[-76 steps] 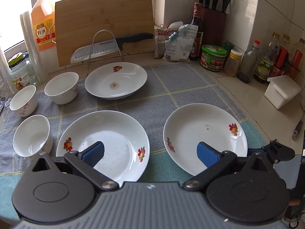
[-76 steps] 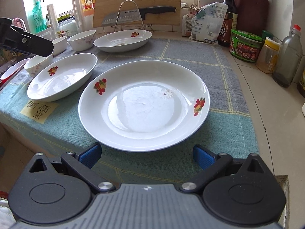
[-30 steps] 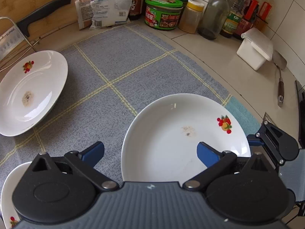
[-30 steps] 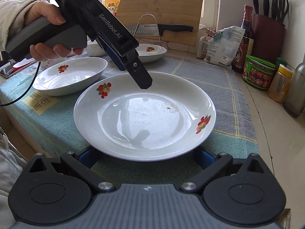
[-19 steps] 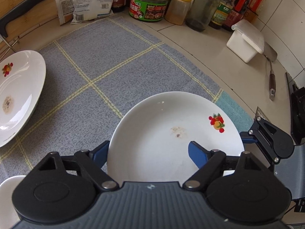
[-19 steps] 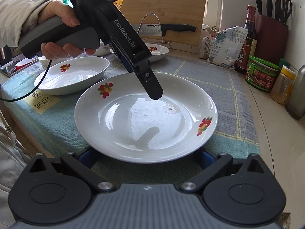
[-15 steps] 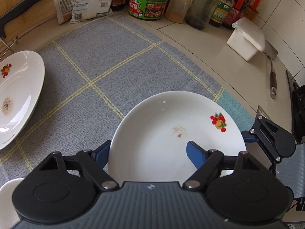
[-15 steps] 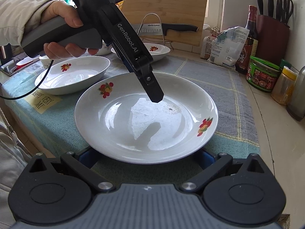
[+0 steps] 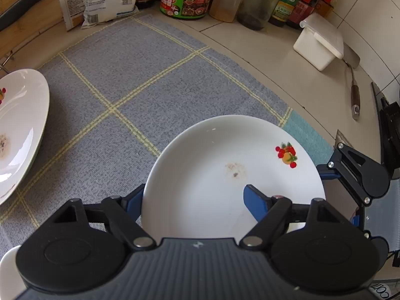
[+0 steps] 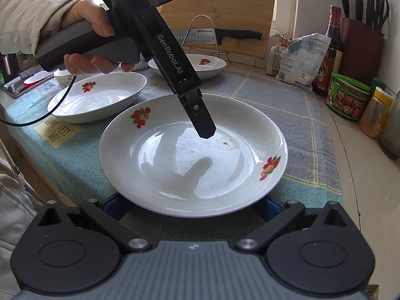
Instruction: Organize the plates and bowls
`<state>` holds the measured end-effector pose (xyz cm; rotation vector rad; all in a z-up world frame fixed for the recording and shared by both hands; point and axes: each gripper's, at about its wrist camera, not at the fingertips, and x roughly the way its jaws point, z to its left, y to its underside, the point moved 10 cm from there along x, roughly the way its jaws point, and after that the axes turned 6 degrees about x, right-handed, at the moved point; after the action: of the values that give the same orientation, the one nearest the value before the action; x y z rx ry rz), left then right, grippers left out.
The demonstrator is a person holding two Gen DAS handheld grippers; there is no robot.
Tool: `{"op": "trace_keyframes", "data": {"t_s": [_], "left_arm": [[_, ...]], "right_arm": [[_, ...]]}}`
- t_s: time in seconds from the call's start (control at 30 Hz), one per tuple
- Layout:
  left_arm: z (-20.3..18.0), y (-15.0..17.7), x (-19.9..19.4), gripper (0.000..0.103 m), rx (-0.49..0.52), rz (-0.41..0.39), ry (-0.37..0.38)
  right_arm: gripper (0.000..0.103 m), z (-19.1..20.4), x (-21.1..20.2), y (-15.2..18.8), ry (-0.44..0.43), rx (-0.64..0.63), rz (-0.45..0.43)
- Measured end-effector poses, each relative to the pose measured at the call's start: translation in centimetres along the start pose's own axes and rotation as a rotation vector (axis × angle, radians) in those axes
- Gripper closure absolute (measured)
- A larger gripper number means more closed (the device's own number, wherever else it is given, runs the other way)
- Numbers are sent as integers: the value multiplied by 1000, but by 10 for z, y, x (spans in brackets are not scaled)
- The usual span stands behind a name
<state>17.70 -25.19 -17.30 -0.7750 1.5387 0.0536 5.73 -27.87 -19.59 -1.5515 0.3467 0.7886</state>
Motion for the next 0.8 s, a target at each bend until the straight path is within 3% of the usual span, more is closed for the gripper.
{"op": "trace_keyframes", "data": {"t_s": [0.8], "left_arm": [[-3,1,-9,22,14,-10,26]], "right_arm": [[0,0,2,-4,20,-10,71]]}}
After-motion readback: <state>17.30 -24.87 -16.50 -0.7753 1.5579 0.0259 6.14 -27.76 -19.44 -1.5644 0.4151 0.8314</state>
